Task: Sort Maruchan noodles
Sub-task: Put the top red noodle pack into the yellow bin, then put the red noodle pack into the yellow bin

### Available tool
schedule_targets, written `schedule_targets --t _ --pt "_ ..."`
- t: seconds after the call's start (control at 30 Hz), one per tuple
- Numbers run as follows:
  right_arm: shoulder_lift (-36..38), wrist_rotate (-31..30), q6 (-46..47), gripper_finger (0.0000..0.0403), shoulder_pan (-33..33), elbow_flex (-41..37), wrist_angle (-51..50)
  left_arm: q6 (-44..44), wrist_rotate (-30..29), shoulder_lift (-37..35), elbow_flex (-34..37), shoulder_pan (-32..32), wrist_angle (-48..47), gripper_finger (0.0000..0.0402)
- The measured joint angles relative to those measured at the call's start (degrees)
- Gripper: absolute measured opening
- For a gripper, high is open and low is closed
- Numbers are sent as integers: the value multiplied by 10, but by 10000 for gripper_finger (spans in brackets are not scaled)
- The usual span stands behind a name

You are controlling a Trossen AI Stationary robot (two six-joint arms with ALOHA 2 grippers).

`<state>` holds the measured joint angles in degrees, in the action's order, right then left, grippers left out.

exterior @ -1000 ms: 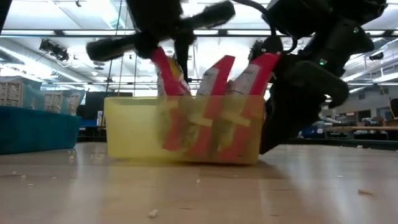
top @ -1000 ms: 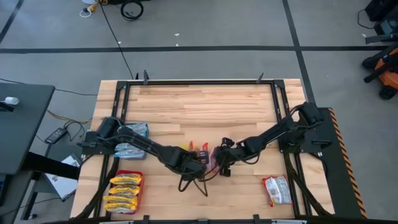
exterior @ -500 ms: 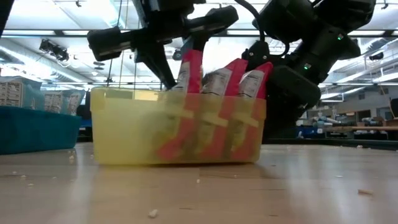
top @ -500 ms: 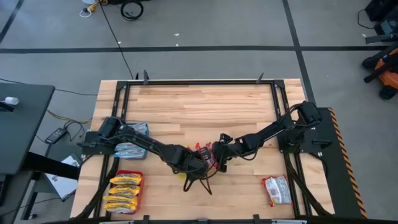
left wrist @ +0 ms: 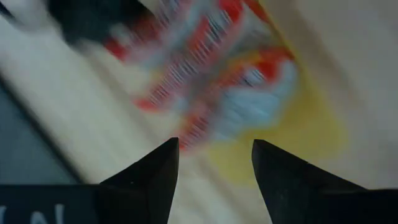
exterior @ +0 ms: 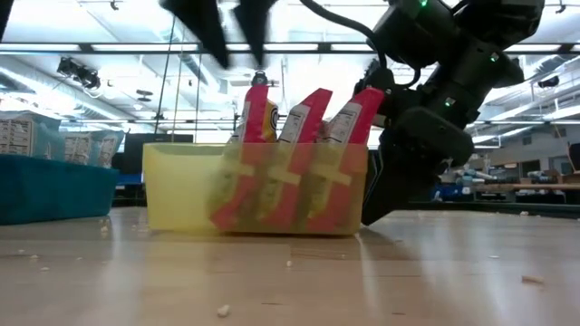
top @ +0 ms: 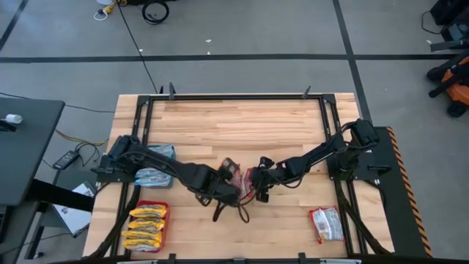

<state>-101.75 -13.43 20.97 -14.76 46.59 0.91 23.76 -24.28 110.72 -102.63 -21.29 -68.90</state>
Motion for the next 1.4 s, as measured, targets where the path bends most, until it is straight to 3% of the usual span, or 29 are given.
schedule_targets --t 0.13,0.2,0.47,0.67,0.9,1.1,1.27,1.4 --pt "0 0 -1 162 0 0 -9 -142 132 0 5 29 -92 204" --pt "0 1 -2 162 0 0 -10 -160 156 0 38 43 -86 196" --pt "0 29 0 162 -2 0 0 -170 182 1 166 96 101 162" --pt "0 13 -20 162 -1 -3 61 -237 276 0 197 121 172 158" --pt "0 -12 -43 162 5 -4 61 -244 219 0 199 127 195 158" --pt "33 -23 -40 162 17 0 -3 -245 202 0 174 145 142 158" --pt "113 -19 -18 162 15 2 -126 -245 203 -30 151 147 108 158" --pt "168 11 63 162 -12 36 -299 -282 199 -74 149 147 87 158"
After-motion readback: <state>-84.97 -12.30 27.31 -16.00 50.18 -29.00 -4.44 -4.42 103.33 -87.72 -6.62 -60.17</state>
